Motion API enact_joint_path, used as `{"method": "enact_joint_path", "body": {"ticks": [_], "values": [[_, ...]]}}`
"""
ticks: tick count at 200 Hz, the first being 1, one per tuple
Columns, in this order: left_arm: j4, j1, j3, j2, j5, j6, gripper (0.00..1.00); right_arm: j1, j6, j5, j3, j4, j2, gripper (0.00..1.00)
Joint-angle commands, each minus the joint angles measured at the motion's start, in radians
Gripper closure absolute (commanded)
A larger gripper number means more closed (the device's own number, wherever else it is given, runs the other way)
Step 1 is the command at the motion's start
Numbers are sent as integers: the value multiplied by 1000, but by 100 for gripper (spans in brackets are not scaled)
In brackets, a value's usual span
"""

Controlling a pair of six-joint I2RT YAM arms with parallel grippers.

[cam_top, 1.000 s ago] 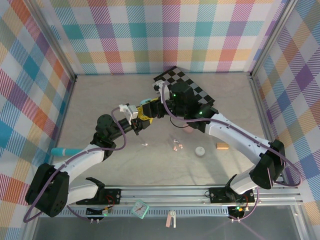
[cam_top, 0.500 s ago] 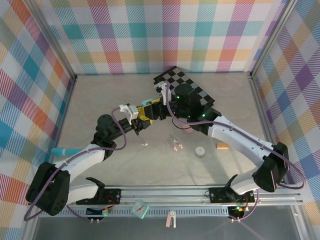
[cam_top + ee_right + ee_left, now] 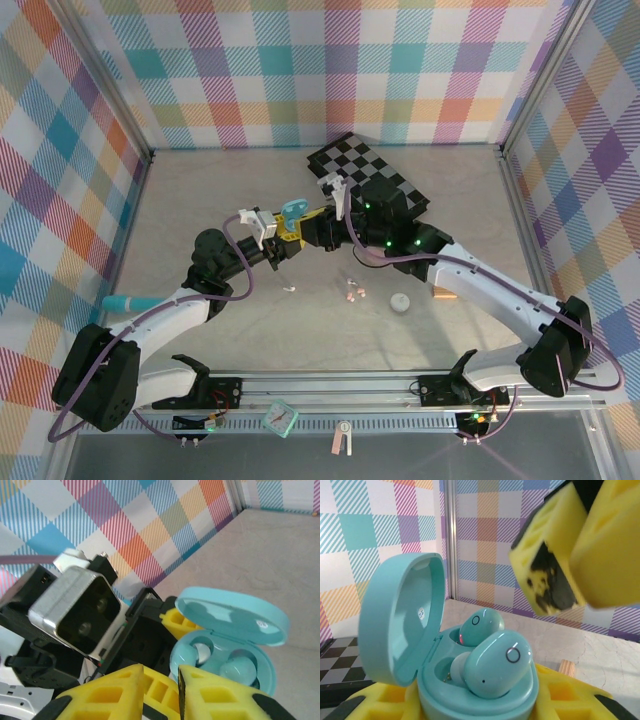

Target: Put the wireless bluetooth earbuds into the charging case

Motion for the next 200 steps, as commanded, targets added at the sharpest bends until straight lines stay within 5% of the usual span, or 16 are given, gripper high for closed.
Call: {"method": "enact_joint_path", "body": {"ticks": [1, 97, 200], "values": [[58, -7, 11, -5, 12, 6, 67, -6, 5, -27, -12, 1, -12, 77], [45, -9, 5, -24, 13, 11, 67, -6, 2, -55, 31, -1, 51, 85], [44, -9, 0, -33, 18, 14, 67, -7, 13, 70, 44, -9, 45, 84]]}}
